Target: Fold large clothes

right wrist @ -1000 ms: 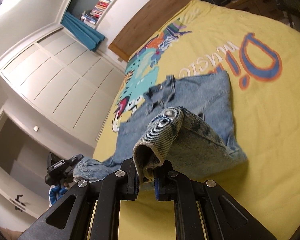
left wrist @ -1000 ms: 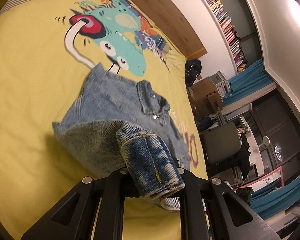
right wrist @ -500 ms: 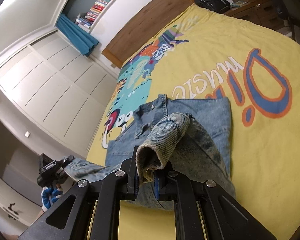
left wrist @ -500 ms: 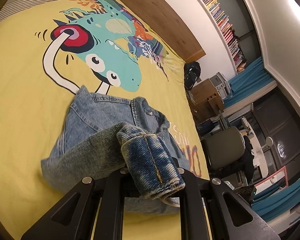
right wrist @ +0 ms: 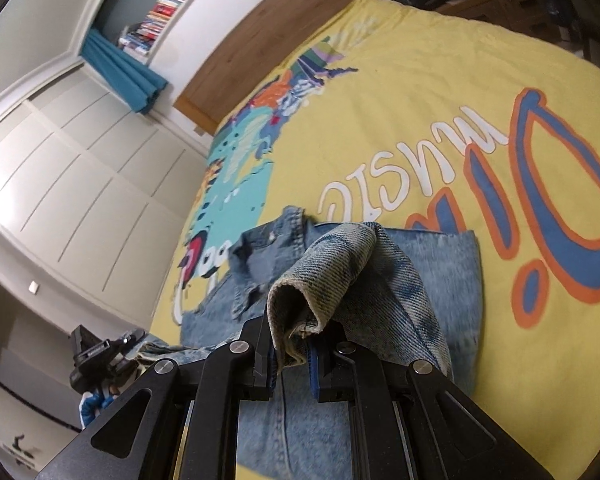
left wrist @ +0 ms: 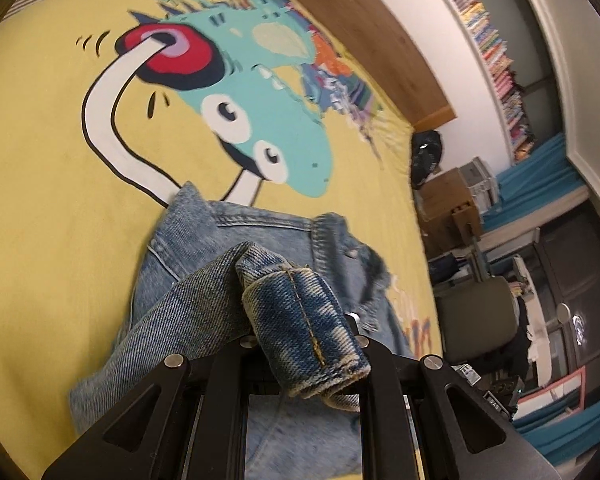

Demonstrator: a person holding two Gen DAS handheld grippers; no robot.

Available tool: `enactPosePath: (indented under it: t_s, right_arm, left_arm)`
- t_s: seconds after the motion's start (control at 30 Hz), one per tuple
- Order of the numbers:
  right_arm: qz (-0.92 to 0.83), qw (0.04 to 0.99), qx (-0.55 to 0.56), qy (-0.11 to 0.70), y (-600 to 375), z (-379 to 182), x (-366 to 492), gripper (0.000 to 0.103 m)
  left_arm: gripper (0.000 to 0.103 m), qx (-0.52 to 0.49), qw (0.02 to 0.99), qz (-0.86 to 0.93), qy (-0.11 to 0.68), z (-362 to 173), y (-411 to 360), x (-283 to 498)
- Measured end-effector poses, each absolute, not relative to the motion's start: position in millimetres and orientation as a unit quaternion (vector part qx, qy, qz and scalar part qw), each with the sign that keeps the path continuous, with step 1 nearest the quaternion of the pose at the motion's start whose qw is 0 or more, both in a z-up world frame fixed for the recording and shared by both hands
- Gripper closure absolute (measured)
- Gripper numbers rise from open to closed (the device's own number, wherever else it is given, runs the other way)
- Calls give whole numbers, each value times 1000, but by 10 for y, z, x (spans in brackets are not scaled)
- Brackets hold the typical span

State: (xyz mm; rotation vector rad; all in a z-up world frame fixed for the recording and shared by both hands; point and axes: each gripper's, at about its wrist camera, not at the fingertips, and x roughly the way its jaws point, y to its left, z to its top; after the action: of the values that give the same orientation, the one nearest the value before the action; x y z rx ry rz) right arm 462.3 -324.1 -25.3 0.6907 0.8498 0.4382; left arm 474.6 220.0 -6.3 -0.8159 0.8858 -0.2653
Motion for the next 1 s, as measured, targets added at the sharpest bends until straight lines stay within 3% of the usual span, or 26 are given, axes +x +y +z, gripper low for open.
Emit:
enactPosePath:
  t_s: [0.27,0.33,0.4,0.47,0.6,0.67,1.0]
  right_arm:
    - [166,816,344,434,-3183,-679,5058,88]
    - [153,812,343,446,-3172,-763,5118,84]
    - [142,807,350,454,-3178,-846,5157,77]
    - [139,802,357,459,-3176,-902,5183,68]
    - [139,797,372,455,-3177,-935,5214,49]
    - [135,804,370,446,-3181,-873,5239,35]
    - [132,846,267,441,-2976,-506,5073,33]
  left_arm:
    - [87,-405,791,-85,450,-513,2274,5013]
    - [81,-412,785,-82,455,-576,2297,5026]
    - [62,-419,783,-75,454,-600,2334,5024]
    - [50,-424,787,-66,443,-574,2397,5004]
    - [39,-428,797,-66,421,-416,2526,4962]
    - [39,-405,809,-60,422,-318,2519,4958]
    - [38,-265,847,-91,452,-40,1813,4860]
